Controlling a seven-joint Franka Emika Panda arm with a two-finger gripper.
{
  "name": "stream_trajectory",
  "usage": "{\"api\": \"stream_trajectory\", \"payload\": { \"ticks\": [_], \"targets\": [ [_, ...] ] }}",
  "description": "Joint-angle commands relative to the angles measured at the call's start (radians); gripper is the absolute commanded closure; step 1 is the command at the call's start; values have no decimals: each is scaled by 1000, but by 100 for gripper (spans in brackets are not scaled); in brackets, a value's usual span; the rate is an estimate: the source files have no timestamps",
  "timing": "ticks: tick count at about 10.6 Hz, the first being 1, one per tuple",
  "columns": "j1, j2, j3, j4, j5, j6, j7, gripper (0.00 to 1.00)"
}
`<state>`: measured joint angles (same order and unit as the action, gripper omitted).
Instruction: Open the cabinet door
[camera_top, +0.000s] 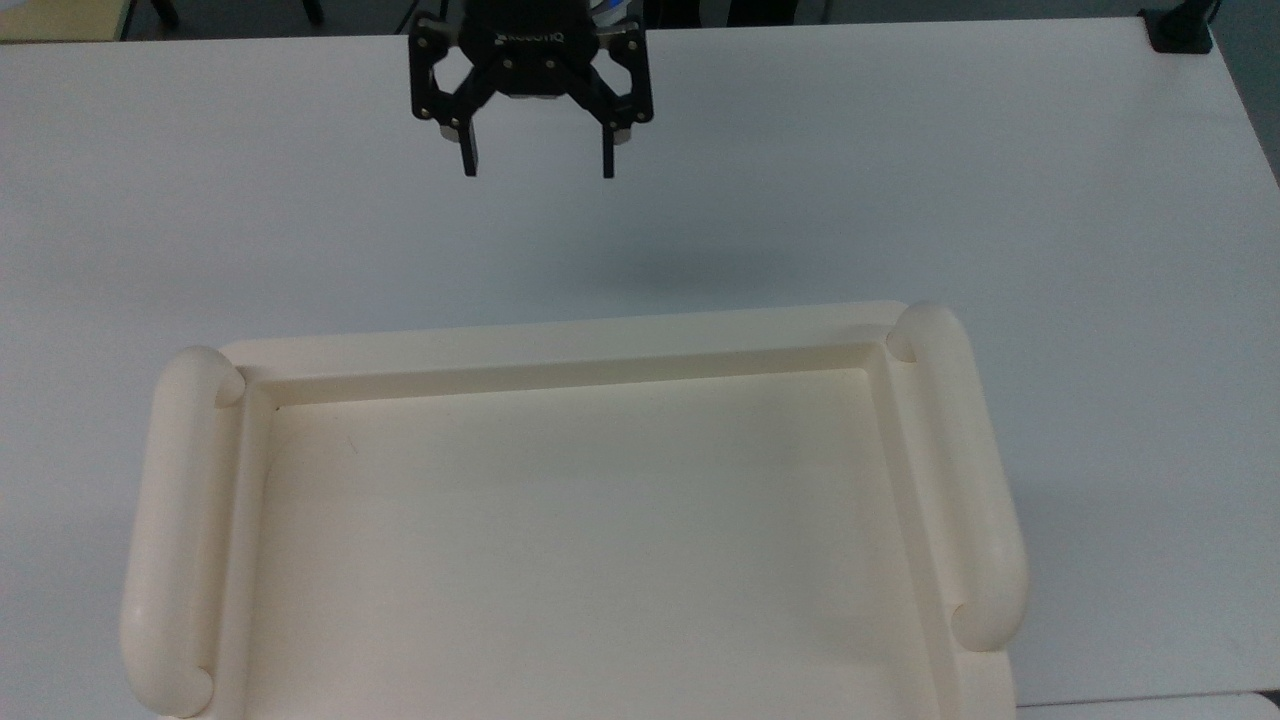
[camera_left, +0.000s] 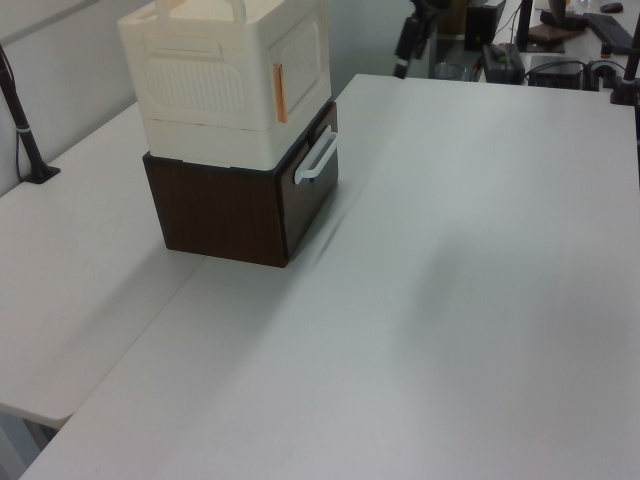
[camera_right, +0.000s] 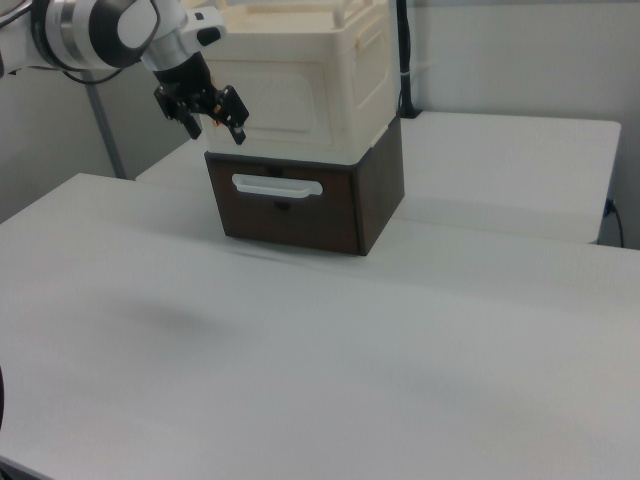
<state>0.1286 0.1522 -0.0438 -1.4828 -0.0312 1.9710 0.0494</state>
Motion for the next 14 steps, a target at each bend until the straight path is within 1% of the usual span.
{"api": "stream_trajectory", "payload": {
  "ticks": [1, 3, 5, 7, 8, 9, 10, 11, 13, 14],
  "targets": [
    [60, 55, -13, 6, 1, 301, 9, 0],
    [63, 98, -10, 12, -3, 422, 9, 0],
    [101, 128, -8, 21, -7, 495, 12, 0],
    [106, 153, -5, 32, -7, 592, 12, 0],
    [112, 158, -5, 32, -9, 615, 12, 0],
    [135, 176, -10, 33, -36, 646, 12, 2],
    [134, 187, -10, 35, -85, 698, 12, 3],
    [137, 188, -10, 35, -116, 724, 12, 4],
    [147, 190, -10, 35, -121, 729, 13, 10],
    [148, 193, -10, 36, -122, 729, 13, 16]
  ]
}}
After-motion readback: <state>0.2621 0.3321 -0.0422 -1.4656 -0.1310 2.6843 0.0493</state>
